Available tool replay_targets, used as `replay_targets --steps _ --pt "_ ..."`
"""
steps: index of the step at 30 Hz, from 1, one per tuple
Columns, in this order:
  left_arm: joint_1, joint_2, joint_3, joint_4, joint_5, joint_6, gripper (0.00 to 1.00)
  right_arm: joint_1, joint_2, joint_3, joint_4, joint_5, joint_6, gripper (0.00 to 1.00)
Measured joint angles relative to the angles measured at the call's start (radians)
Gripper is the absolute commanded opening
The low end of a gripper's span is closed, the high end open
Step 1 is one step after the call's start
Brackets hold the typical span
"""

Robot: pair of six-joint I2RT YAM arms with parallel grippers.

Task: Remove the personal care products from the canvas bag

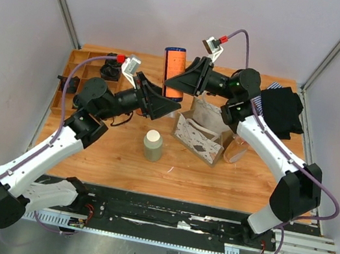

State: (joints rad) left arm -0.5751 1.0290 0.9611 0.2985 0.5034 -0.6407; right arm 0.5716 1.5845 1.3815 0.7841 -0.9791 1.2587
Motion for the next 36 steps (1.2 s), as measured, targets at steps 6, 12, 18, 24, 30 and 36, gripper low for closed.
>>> replay_targets --steps 6,12,18,24,30,36 --pt "0.004 0.012 0.004 0.007 0.011 -0.015 0.0 0.0 0.003 0.004 -0.006 0.001 -0.007 0.01" --pt "0.007 0.024 0.004 0.006 0.014 -0.023 0.01 0.0 0.014 0.013 -0.021 -0.002 -0.022 0.01" --pt "0.008 0.028 0.01 -0.006 0.016 -0.026 0.25 0.0 0.016 0.018 -0.036 -0.005 -0.039 0.01" --pt "0.008 0.022 0.007 -0.006 0.008 -0.039 0.48 0.0 0.017 0.023 -0.038 -0.001 -0.047 0.01" --pt "0.008 0.013 0.003 0.007 -0.003 -0.045 0.41 0.002 0.016 0.018 0.004 0.024 -0.046 0.01" --pt "0.008 0.013 -0.014 0.046 -0.004 -0.063 0.01 0.01 0.016 0.008 0.04 0.036 -0.035 0.02"
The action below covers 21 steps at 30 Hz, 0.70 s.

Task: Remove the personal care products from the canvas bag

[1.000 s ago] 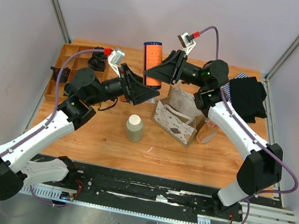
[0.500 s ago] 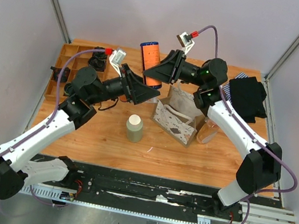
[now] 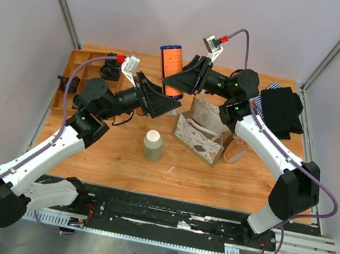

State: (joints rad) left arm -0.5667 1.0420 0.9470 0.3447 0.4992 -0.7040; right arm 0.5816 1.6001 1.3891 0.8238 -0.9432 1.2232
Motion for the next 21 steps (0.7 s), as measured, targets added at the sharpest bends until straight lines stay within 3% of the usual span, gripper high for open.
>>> replay_targets --steps 2,5,8,12,16,21 --pt "0.0 0.001 0.0 0.007 0.003 -0.004 0.01 0.0 0.0 0.0 0.008 0.001 0.003 0.15" --pt "0.0 0.003 0.0 0.011 0.005 -0.005 0.01 0.0 0.0 0.0 0.01 0.0 0.003 0.24" --pt "0.0 0.003 0.0 0.004 0.004 -0.004 0.01 0.0 0.003 0.0 0.01 -0.003 0.003 0.51" --pt "0.001 0.002 0.0 -0.024 0.002 -0.004 0.0 0.0 0.017 -0.001 0.012 -0.014 0.003 0.72" --pt "-0.001 0.004 0.0 -0.093 0.01 -0.015 0.01 0.002 0.04 -0.005 0.038 -0.007 -0.005 0.85" --pt "-0.004 0.005 0.0 -0.163 0.011 -0.015 0.0 0.0 0.045 -0.03 0.039 -0.003 -0.02 0.89"
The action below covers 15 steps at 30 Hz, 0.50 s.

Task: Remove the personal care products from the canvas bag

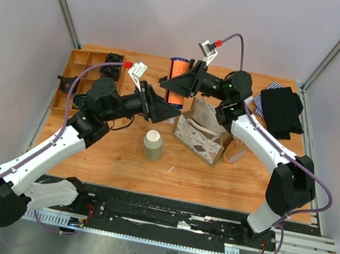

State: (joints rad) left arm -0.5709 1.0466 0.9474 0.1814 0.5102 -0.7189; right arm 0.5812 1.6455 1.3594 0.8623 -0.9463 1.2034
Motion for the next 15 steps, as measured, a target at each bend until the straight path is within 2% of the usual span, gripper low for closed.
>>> replay_targets --steps 4,9,15 --pt "0.0 0.0 0.009 -0.054 -0.01 0.006 0.01 -0.031 -0.002 -0.02 -0.039 0.0 -0.032 0.94" --pt "0.0 0.002 0.071 -0.173 -0.066 0.042 0.0 -0.151 -0.022 -0.05 -0.143 0.0 -0.099 1.0" --pt "0.0 0.029 0.124 -0.287 -0.101 0.072 0.01 -0.283 -0.066 0.001 -0.43 0.04 -0.301 0.99"
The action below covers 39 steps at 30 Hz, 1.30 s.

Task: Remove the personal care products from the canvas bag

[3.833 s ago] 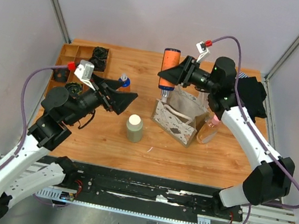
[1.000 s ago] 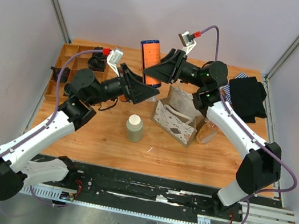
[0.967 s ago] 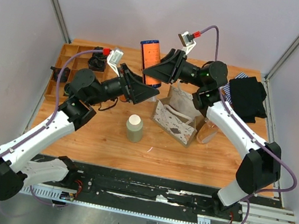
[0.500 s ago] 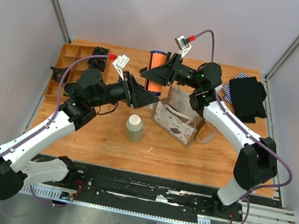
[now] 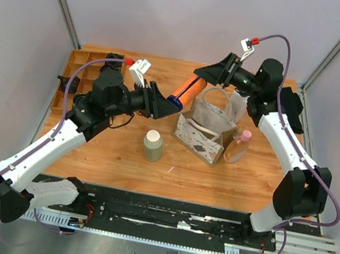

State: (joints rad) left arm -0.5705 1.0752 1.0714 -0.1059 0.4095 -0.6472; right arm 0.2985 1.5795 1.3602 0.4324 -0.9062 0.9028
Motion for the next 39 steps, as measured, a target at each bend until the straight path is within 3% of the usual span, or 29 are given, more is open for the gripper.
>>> replay_targets --steps 11,18,22,26,32,39 --pt "0.028 0.237 0.148 -0.079 0.01 0.016 0.01 -0.016 -0.138 -0.028 -0.373 0.183 -0.392 0.99" --pt "0.093 0.311 0.279 -0.161 0.019 0.026 0.01 0.029 -0.391 -0.186 -0.522 0.564 -0.796 0.98" --pt "0.12 0.315 0.335 -0.181 0.032 0.024 0.01 0.259 -0.515 -0.346 -0.414 0.824 -1.144 0.98" --pt "0.123 0.317 0.364 -0.186 0.056 0.017 0.01 0.45 -0.476 -0.439 -0.298 0.966 -1.431 0.98" --pt "0.126 0.332 0.37 -0.192 0.067 0.01 0.01 0.566 -0.288 -0.464 -0.056 1.157 -1.721 0.98" --pt "0.129 0.35 0.37 -0.206 0.09 0.003 0.01 0.607 -0.166 -0.471 0.252 1.266 -1.945 0.98"
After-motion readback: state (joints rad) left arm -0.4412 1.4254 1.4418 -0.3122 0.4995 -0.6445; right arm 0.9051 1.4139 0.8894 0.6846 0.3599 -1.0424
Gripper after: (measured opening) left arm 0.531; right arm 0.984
